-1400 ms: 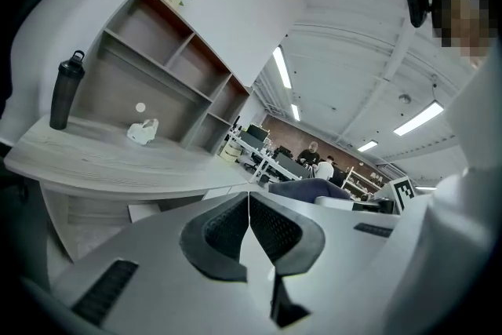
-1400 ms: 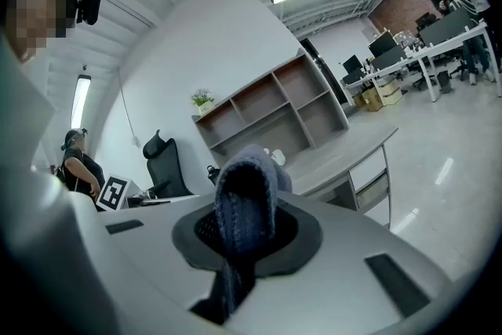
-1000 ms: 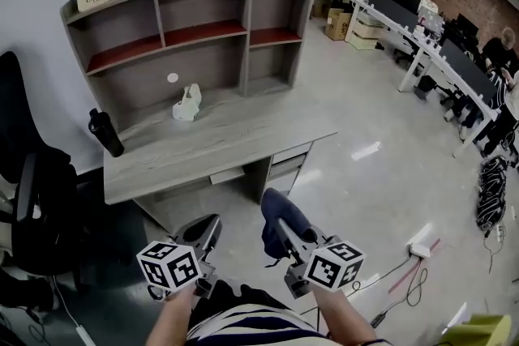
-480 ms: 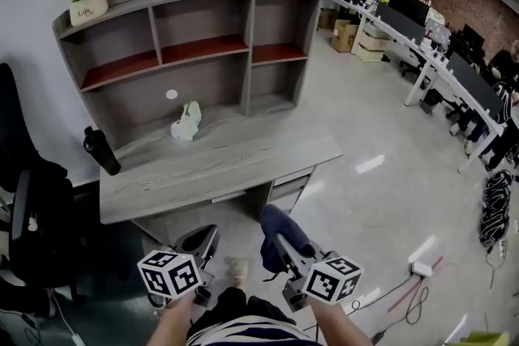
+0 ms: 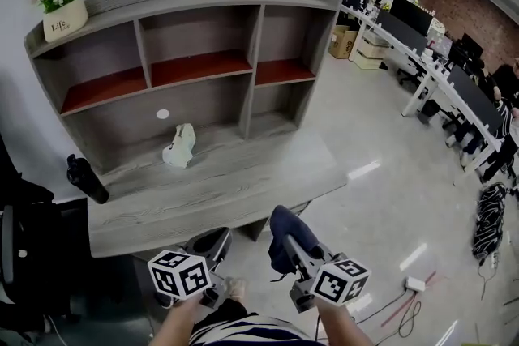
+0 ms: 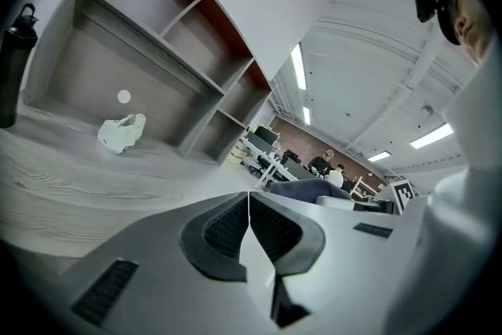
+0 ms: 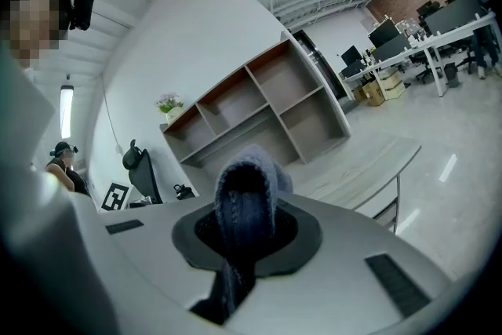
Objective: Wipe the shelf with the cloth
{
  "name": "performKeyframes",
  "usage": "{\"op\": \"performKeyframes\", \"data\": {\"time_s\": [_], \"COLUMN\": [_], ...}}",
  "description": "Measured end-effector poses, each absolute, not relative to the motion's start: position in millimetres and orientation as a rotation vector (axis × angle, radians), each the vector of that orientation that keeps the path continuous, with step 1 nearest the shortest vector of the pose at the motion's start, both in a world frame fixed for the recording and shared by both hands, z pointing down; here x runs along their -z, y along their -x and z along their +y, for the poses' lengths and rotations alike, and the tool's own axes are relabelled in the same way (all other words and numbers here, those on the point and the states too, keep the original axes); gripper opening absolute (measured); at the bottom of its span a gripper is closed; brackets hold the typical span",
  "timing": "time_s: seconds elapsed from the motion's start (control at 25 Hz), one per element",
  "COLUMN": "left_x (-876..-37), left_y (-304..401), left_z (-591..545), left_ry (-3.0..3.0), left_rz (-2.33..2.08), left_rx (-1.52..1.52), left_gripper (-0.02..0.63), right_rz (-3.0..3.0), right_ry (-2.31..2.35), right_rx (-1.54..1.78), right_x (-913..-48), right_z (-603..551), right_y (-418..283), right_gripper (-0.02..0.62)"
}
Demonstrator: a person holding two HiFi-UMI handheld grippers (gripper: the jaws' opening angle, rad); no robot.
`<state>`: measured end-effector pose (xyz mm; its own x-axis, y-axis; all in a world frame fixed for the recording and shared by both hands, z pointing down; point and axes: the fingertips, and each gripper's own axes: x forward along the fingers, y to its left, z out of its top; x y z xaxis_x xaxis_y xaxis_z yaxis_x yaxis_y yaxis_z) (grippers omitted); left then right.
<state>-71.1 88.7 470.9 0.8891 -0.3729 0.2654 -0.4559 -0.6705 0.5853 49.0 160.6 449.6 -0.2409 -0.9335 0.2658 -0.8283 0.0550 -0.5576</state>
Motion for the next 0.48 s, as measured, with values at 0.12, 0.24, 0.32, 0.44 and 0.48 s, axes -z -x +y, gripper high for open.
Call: {"op": "performKeyframes", "data": {"time_s": [0.12,0.24,0.32,0.44,0.48], "left_x": [-472,-472,-472,-470,-468], "left_y": [61,50,44,36,33], "left_z": [59,40,26,2,-4], "left_ry": [-2.383,-2.4,-2.403,-2.397,-2.396], "left_rz": [-0.577,-0.549,-0.541,-0.548,-0.551], "left_rx": [-0.17,-0.166,-0.167,-0.159,-0.153], "left_gripper": [0.018,0.018,0.018,0.018,0.018], "right_rz": [2.157,2.163,2.166,2.18,2.186], "right_ry": [1.831,1.851,1.859,1.865,1.868], "right_rx": [0.927,0.926,0.91,0.877,0.87], "right_x": [-447,-446,-441,-431,-429], "right_z": [127,97,78,51,45], "right_y": [-58,-68,-73,-81,-84], "right_gripper": [0.048,0.048,0.049,0.048,0.048]}}
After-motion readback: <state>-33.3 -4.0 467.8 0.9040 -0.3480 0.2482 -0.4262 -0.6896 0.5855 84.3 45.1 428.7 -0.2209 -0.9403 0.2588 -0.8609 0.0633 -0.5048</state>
